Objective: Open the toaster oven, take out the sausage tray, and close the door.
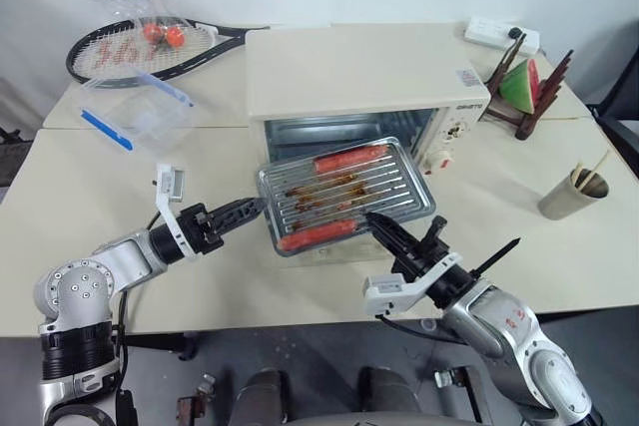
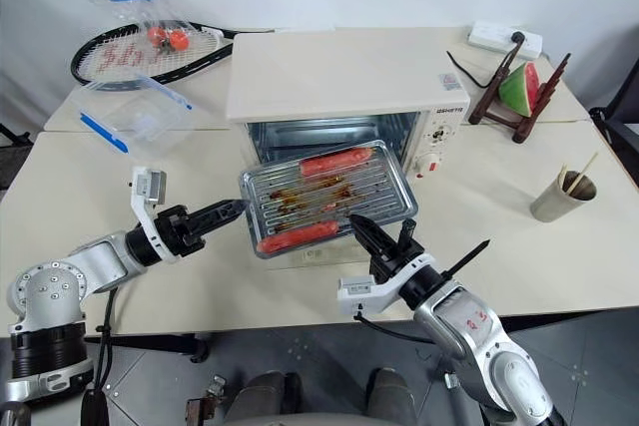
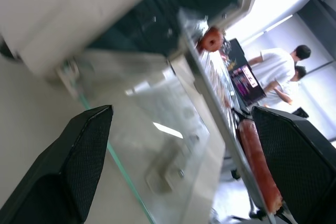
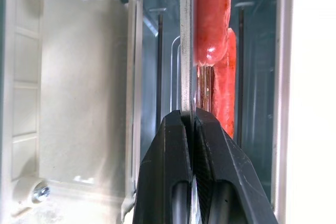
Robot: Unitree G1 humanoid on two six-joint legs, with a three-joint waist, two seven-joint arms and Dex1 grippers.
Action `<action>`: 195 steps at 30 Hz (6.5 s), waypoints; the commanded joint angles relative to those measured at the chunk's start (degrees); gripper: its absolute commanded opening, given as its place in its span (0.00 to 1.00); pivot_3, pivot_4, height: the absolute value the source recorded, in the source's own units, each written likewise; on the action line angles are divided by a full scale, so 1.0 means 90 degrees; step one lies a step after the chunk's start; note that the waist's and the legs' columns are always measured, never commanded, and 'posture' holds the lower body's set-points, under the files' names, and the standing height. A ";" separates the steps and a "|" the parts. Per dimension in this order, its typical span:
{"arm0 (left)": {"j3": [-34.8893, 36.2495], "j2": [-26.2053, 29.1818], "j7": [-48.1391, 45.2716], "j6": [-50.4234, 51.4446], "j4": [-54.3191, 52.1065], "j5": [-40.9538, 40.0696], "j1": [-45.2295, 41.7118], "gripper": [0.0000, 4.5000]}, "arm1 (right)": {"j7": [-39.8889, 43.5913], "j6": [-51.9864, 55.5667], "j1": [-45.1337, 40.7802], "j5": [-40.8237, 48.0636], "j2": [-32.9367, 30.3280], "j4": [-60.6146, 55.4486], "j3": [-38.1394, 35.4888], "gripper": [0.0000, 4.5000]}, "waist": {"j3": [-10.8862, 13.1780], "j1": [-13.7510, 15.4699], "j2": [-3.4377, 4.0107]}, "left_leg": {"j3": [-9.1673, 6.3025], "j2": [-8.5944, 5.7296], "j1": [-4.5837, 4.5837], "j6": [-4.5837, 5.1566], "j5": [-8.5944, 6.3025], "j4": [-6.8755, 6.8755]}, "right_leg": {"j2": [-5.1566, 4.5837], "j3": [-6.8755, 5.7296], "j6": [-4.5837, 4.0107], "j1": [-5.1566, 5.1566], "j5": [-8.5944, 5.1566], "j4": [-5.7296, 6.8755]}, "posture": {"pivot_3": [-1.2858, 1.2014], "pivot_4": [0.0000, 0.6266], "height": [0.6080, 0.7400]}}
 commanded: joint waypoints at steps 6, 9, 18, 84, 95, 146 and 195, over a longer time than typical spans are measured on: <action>0.0080 0.0009 0.1456 0.1176 0.0813 -0.2058 -0.0604 1.00 | 0.0123 -0.0303 0.0112 0.0285 -0.0081 -0.0441 -0.0432 0.00 | 0.0000 0.0106 -0.0001 | 0.0001 0.0000 0.0006 0.0000 0.0000 0.0004 | 0.0000 0.0010 0.0000 0.0001 0.0000 0.0002 | 0.52 0.24 1.00; -0.0161 0.0016 0.2204 0.0951 0.1019 -0.3177 -0.0559 1.00 | 0.0181 -0.0388 0.0130 0.0328 -0.0074 -0.0424 -0.0484 0.00 | -0.0001 0.0117 -0.0002 | -0.0005 0.0000 0.0012 0.0000 0.0000 0.0003 | 0.0000 0.0019 0.0000 0.0002 0.0000 0.0004 | 0.52 0.24 1.00; -0.1005 -0.0053 0.3504 -0.0134 0.0699 -0.4865 -0.0097 0.96 | 0.0263 -0.0436 0.0057 0.0356 -0.0028 -0.0366 -0.0526 0.00 | -0.0002 0.0133 -0.0003 | -0.0013 -0.0001 0.0035 0.0000 0.0000 -0.0001 | 0.0000 0.0041 0.0000 0.0011 0.0000 0.0006 | 0.52 0.24 1.00; 0.1773 0.1607 0.1728 0.0251 0.0254 -0.4865 0.3943 0.00 | 0.5276 0.0111 -0.1400 0.7941 -0.2720 0.3384 -0.1766 1.00 | 0.0001 0.0120 -0.0006 | 0.0017 0.0009 0.0063 0.0008 -0.0018 -0.0019 | 0.0004 0.0076 -0.0010 0.0014 -0.0005 -0.0018 | 0.52 0.24 1.00; 0.2912 0.0239 0.1806 -0.0722 -0.0965 -0.4865 0.5647 0.00 | 0.5314 -0.0952 -0.1640 0.7359 -0.2380 0.5293 -0.1517 0.55 | 0.0003 0.0110 -0.0003 | 0.0025 0.0011 0.0065 0.0007 -0.0025 -0.0016 | 0.0002 0.0083 -0.0012 0.0015 -0.0006 -0.0047 | 0.52 0.24 1.00; 0.2555 -0.0958 0.2840 -0.1266 -0.1281 -0.4865 0.5869 0.00 | 0.4922 0.1498 -0.4234 0.8930 -0.1283 0.4322 -0.1794 0.01 | 0.0003 0.0108 -0.0002 | 0.0035 0.0022 0.0067 0.0011 -0.0049 -0.0006 | 0.0012 0.0085 -0.0017 0.0018 -0.0008 -0.0056 | 0.52 0.24 1.00; -0.2473 -0.0593 0.0826 0.1379 0.3918 -0.0531 -0.1954 0.00 | 0.4958 0.3761 0.0317 0.9627 -0.3007 0.1051 -0.4406 1.00 | -0.0014 0.0629 0.0041 | 0.0070 -0.0009 0.0078 0.0025 -0.0033 0.0016 | -0.0001 0.0075 0.0001 0.0061 0.0007 -0.0063 | 0.52 0.24 1.00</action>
